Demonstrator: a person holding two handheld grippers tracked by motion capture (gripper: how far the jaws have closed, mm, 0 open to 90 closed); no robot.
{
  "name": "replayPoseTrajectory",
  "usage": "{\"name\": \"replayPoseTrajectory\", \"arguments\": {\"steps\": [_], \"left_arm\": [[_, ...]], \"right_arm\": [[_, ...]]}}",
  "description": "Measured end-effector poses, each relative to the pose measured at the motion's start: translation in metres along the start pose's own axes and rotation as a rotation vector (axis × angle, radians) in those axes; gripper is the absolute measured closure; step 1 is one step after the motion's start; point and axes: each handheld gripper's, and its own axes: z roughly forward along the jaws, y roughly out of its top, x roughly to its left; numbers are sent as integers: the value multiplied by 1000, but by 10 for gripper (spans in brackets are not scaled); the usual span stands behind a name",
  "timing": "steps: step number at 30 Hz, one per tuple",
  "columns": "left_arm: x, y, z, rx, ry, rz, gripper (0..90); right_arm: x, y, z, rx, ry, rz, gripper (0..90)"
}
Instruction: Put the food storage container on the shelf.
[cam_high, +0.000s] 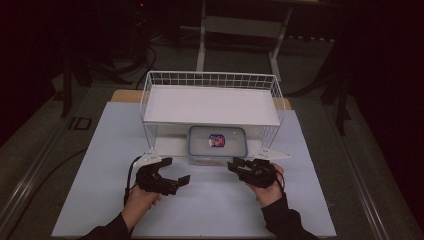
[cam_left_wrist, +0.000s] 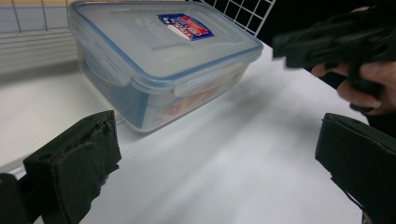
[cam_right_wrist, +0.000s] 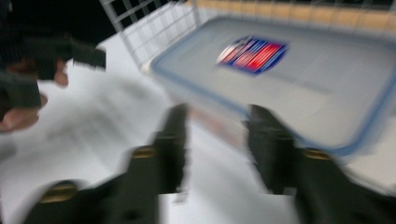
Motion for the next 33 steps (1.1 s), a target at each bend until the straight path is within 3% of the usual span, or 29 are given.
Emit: {"name": "replayPoseTrajectory", "arguments": {"steps": [1, 2, 3, 4, 7, 10, 19, 24, 33], "left_arm": [[-1, -2, -2, -13, 4, 3, 0], [-1, -2, -2, -13, 4, 3, 0], [-3, -4, -4, -31, 32, 25, 0], [-3, -3, -5, -36, 33, 23, 0], [-3, -3, -5, -40, 29, 23, 0], [-3, -4, -4, -34, 36, 39, 0], [-2, -8, -1, -37, 40, 42, 0], [-1, -8, -2, -38, 44, 53, 0], [-1, -9, -1, -38, 44, 65, 0]], "right_arm": [[2, -2, 3, 19, -4, -7, 757], [2, -2, 3, 19, -4, -7, 757], [3, -4, 7, 39, 7, -16, 815], [6, -8, 17, 100, 33, -40, 896], [11, -14, 32, 160, 40, -79, 899], [12, -17, 40, 179, 22, -88, 899], [-1, -15, 57, 161, -91, -67, 899], [-7, -13, 63, 152, -99, -36, 899], [-12, -3, 82, 131, -111, -21, 899]]}}
